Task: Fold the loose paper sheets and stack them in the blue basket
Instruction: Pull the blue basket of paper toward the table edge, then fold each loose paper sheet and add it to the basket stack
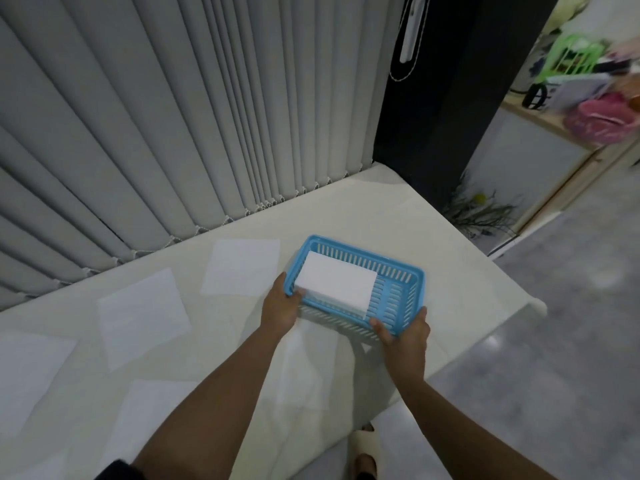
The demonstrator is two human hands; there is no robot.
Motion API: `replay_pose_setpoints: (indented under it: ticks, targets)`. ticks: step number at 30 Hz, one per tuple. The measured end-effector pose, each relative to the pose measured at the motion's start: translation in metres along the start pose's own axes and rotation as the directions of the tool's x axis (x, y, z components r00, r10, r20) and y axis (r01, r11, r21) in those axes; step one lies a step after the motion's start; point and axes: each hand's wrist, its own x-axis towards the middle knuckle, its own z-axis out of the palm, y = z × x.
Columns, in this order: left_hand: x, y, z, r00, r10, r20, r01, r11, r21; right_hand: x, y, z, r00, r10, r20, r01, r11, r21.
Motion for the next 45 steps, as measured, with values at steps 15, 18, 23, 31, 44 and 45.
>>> replay_pose_setpoints:
  ticks: [15, 18, 23, 31, 44, 45]
  targets:
    - [-0.031, -0.026, -0.025, 0.979, 0.185, 0.083, -0.203, 0.921, 0.334, -0.02, -0.018, 0.005, 0.986, -0.166, 0.031, 0.156, 0.828, -0.538]
    - [-0.035, -0.038, -0.033, 0.988, 0.151, 0.025, -0.149, 0.913, 0.38, -0.024, -0.032, 0.016, 0.955, -0.243, 0.171, 0.296, 0.741, -0.603]
    - [-0.049, -0.055, -0.051, 0.985, -0.016, -0.173, 0.092, 0.894, 0.438, -0.023, -0.066, 0.042, 0.774, -0.399, 0.492, 0.633, 0.469, -0.615]
    - [-0.091, -0.089, -0.051, 0.924, -0.25, -0.289, 0.35, 0.856, 0.381, -0.008, -0.11, 0.117, 0.272, -0.358, 0.893, 0.948, -0.059, -0.313]
    - [-0.092, -0.084, -0.025, 0.831, -0.38, -0.407, 0.496, 0.837, 0.23, 0.0, -0.104, 0.177, -0.06, -0.2, 0.978, 0.916, -0.4, -0.026]
    - [-0.092, -0.084, -0.026, 0.831, -0.386, -0.4, 0.504, 0.828, 0.247, 0.001, -0.105, 0.178, -0.065, -0.206, 0.976, 0.923, -0.383, -0.019]
